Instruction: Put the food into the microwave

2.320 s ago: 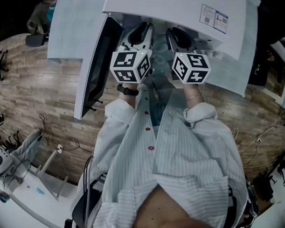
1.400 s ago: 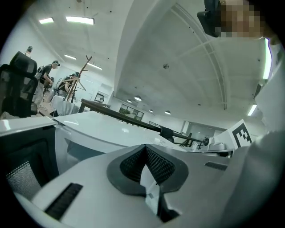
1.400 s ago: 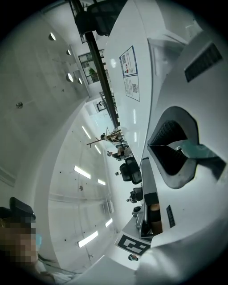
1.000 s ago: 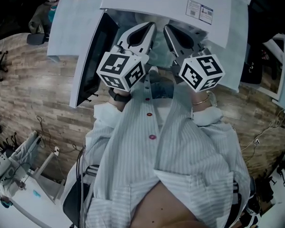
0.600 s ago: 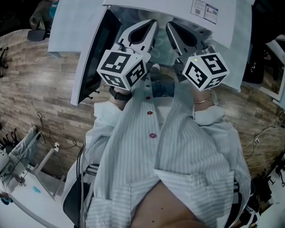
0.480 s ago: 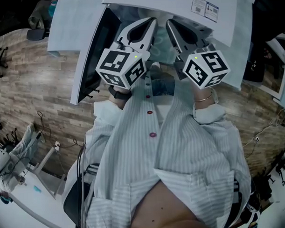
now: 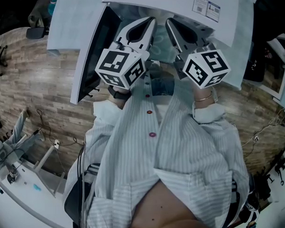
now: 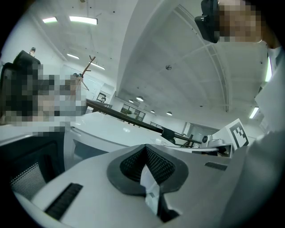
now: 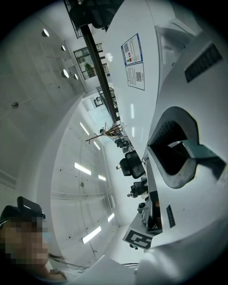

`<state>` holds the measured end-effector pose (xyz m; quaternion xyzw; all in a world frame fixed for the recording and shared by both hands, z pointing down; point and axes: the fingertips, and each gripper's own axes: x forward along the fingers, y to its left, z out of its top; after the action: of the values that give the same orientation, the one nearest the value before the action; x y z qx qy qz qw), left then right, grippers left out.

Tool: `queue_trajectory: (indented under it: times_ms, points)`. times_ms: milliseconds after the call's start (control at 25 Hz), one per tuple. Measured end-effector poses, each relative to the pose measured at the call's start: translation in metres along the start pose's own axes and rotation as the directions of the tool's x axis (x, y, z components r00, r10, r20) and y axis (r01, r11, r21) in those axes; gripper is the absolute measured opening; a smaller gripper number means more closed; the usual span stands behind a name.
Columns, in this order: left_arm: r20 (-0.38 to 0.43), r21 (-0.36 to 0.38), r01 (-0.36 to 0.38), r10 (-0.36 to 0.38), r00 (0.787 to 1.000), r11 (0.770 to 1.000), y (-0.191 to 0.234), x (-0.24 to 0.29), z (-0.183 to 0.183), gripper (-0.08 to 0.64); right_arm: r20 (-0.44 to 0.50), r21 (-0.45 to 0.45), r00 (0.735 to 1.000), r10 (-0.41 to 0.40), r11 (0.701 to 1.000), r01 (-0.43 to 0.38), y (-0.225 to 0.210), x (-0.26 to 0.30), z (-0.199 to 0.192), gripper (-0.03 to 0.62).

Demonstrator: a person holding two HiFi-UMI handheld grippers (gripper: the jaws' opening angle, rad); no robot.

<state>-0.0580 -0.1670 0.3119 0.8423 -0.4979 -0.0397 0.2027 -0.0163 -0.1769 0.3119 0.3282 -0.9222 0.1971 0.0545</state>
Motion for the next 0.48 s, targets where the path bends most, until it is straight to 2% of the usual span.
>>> queue_trajectory:
  times_ms: [480]
  points:
    - [0.001,-0.014,0.000,0.000,1.000,1.000,0.0051,-0.0081,-0.0015,0.008,-0.013,0.026,1.000,0.019,0.999,-0.019,0.0076,0.0049,-0.0055,0.032]
